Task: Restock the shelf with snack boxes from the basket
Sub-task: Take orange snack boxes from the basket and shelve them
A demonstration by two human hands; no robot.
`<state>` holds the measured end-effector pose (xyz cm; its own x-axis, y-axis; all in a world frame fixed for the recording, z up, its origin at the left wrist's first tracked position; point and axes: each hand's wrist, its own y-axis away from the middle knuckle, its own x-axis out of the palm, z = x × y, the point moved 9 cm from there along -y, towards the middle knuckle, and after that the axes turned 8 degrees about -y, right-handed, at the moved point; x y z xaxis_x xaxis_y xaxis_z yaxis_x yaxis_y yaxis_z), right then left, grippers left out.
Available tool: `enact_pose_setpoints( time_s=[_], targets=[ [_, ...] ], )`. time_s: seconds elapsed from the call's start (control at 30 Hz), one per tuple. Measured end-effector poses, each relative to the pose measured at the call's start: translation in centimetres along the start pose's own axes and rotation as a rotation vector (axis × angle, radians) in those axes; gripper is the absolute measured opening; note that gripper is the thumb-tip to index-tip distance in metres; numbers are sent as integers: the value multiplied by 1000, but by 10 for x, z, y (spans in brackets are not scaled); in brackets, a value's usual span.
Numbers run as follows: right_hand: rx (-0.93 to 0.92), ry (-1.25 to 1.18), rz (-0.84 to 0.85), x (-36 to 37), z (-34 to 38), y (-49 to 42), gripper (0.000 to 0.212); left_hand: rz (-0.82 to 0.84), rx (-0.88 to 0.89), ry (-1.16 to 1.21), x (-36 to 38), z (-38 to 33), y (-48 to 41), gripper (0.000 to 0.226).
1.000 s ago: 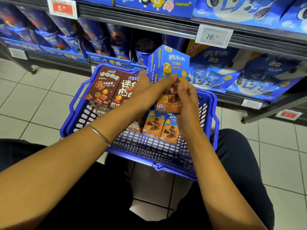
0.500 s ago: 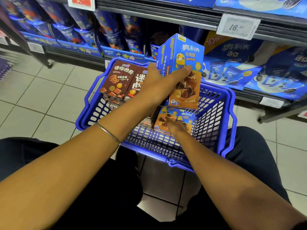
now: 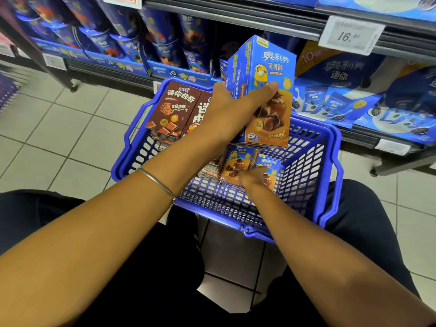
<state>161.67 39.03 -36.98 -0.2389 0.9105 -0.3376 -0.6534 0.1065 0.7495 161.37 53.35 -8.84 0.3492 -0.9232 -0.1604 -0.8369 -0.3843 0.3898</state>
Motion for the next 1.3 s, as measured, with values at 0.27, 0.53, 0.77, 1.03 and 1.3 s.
enact_pose_setpoints(
  time_s=[0.27, 0.53, 0.77, 1.03, 1.3],
  targets=[
    [-111, -388, -32, -27, 17, 21, 31, 0, -3, -5, 0, 0, -4, 60],
    [-443, -817, -80, -101, 67, 84, 28, -54, 6, -30, -8, 6, -13, 74],
    [-652, -935, -57, -147, 123, 126, 38, -120, 42, -65, -24, 8, -15, 93],
    [-666, -994, 205, -142, 154, 150, 17, -152, 33, -91, -24, 13, -15, 92],
    [-574, -926, 214, -116, 146, 152, 20, -120, 18, -31, -10, 14, -13, 97]
  ],
)
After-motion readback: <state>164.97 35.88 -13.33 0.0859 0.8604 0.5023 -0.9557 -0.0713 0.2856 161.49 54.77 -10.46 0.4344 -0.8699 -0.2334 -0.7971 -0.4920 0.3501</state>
